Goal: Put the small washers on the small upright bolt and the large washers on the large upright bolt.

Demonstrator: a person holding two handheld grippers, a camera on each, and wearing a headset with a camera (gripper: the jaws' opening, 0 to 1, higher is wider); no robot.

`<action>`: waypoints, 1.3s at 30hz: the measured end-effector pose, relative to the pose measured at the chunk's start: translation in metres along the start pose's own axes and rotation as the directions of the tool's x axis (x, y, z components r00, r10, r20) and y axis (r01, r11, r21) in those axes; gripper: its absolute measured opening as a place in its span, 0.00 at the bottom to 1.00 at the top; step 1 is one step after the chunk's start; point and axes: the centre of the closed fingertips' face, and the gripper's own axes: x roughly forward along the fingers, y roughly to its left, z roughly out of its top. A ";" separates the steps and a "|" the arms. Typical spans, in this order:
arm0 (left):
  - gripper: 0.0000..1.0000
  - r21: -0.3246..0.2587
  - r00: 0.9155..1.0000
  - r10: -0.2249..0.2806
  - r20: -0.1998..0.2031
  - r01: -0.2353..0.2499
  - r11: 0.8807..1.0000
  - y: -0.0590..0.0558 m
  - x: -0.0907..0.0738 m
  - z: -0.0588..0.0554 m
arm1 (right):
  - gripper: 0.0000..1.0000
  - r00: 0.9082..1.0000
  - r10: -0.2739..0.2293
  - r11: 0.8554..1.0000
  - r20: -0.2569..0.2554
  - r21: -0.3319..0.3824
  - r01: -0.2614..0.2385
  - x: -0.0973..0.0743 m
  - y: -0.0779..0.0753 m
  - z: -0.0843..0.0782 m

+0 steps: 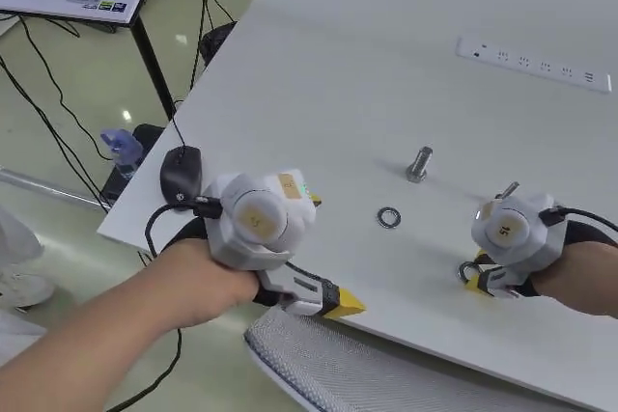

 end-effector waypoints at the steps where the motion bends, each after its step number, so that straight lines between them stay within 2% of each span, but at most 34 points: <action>1: 0.83 0.000 1.000 -0.001 0.002 0.001 1.000 0.000 0.000 0.000 | 0.23 1.000 0.002 1.000 -0.011 -0.011 -0.002 0.000 0.000 0.000; 2: 0.83 -0.002 1.000 -0.001 0.002 0.001 1.000 0.000 0.000 0.001 | 0.23 1.000 0.004 1.000 -0.012 -0.011 -0.004 0.000 -0.001 0.000; 4: 0.82 0.000 1.000 -0.002 0.001 0.002 1.000 -0.001 -0.001 0.001 | 0.22 1.000 0.026 0.999 0.005 0.036 -0.026 -0.002 -0.002 0.000; 10: 0.81 -0.001 1.000 0.000 -0.005 0.000 1.000 -0.001 -0.003 0.000 | 0.21 0.998 0.040 0.997 0.056 0.061 -0.043 -0.003 -0.003 -0.001; 21: 0.79 -0.008 1.000 -0.004 -0.012 0.004 1.000 -0.005 -0.004 -0.004 | 0.21 0.997 0.052 0.997 0.055 0.060 -0.056 -0.008 -0.001 0.001; 34: 0.85 -0.004 1.000 0.019 0.008 -0.019 1.000 0.001 -0.006 0.001 | 0.22 0.997 0.041 0.997 0.058 0.064 -0.045 -0.045 -0.011 0.018; 39: 0.88 -0.005 1.000 0.026 0.013 -0.025 1.000 0.004 -0.005 0.002 | 0.22 0.997 0.020 0.998 0.069 0.059 -0.024 -0.062 -0.023 0.025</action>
